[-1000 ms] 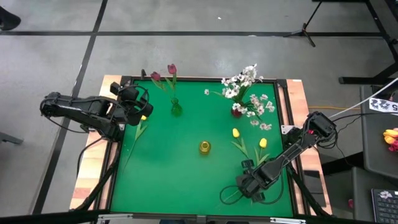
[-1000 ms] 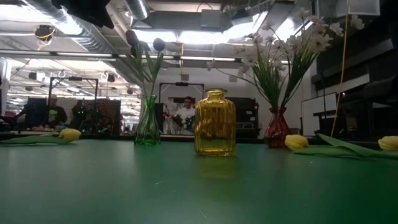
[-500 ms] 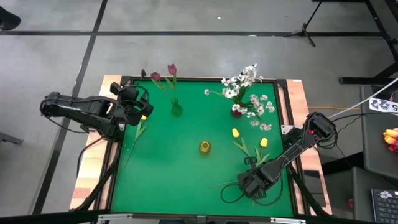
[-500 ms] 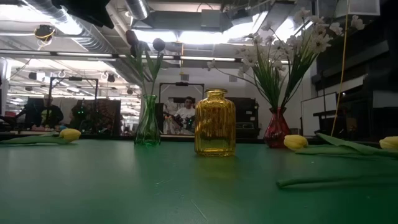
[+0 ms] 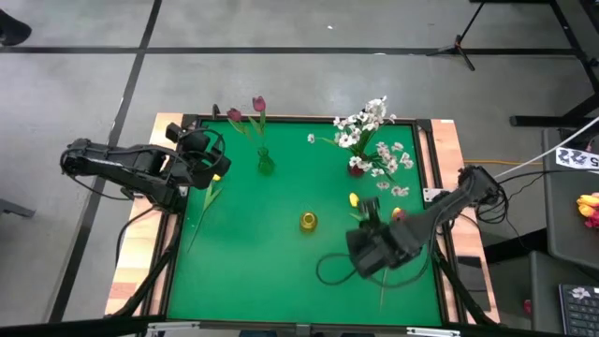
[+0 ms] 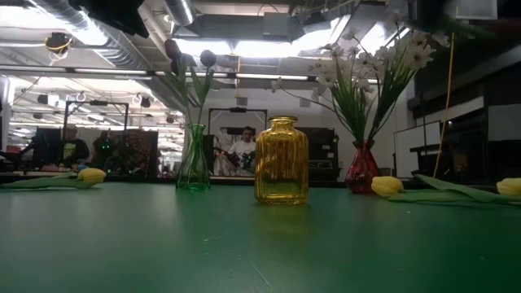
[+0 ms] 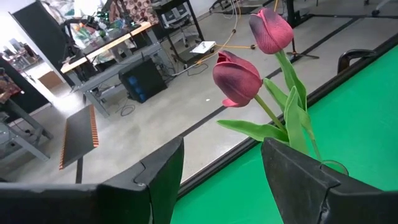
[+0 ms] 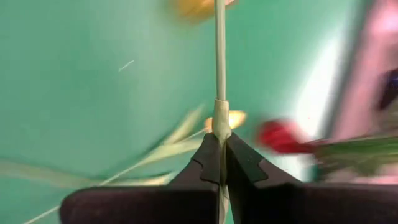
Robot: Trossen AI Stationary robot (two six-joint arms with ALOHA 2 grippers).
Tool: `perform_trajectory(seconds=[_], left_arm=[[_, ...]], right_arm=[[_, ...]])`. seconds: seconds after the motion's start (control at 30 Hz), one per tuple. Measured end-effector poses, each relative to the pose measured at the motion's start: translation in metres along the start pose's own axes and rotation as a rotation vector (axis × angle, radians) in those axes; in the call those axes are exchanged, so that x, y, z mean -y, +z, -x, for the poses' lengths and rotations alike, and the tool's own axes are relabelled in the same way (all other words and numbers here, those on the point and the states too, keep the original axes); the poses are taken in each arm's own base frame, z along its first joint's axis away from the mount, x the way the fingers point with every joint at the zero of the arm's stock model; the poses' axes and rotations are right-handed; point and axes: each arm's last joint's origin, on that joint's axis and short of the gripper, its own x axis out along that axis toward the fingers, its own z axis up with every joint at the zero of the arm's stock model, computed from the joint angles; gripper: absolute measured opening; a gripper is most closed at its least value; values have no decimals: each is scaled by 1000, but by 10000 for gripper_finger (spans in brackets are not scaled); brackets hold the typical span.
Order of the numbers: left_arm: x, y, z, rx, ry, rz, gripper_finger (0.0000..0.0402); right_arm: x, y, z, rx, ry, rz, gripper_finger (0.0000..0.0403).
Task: Sort flowers into vase by color
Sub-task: Put the red flower into the green vase
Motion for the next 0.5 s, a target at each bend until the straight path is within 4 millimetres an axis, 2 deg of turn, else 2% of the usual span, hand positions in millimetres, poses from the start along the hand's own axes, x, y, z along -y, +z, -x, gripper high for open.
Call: perform_trajectory(seconds=[0.1,0.23,0.5], left_arm=[[0,0,0,0,0,0,214],[0,0,0,0,0,1,214],[0,0,0,0,0,13,214]], right_arm=[[32,8,25,97,-145,27,4],[70,16,38,138,-329,128,3],[140,26,15,-94,-683,411,2]])
